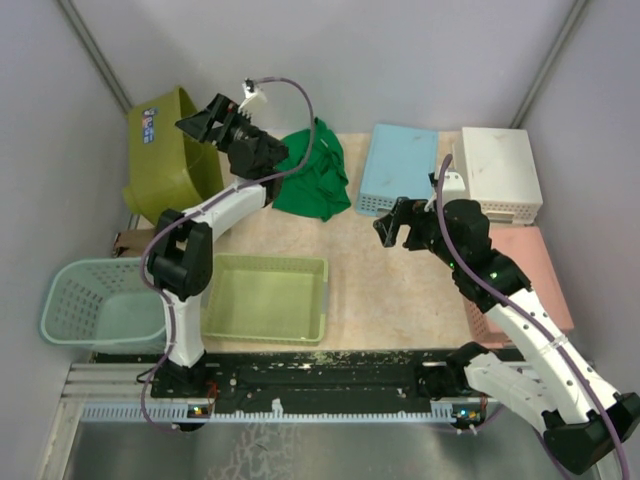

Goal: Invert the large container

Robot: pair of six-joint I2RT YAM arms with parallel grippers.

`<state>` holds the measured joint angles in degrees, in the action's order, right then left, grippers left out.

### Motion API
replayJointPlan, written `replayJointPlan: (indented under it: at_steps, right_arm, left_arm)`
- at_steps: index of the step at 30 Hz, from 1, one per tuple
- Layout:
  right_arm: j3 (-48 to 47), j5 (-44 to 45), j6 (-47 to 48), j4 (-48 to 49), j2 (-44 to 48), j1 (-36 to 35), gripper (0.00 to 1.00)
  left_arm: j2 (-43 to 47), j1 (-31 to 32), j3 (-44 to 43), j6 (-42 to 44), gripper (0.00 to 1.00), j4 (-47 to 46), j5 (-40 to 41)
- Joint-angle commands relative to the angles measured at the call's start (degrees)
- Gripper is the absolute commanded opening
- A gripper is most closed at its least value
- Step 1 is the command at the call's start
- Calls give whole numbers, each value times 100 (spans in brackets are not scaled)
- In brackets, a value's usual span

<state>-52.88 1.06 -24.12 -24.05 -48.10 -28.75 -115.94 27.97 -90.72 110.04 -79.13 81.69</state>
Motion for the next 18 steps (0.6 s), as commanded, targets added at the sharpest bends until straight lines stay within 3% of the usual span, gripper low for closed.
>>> replayJointPlan:
  at_steps: [1, 12, 18]
  right_arm:
    - [27, 5, -22, 287, 47, -60, 92]
    - [13, -157, -41, 401, -96, -60, 92]
    - [-78, -254, -38, 445, -128, -60, 92]
  left_arm:
    - [-109, 247, -578, 233, 100, -561, 251]
    - [-424, 763, -1535, 1753, 100, -2267, 913]
    - [-378, 1217, -2100, 1761, 100, -2272, 929]
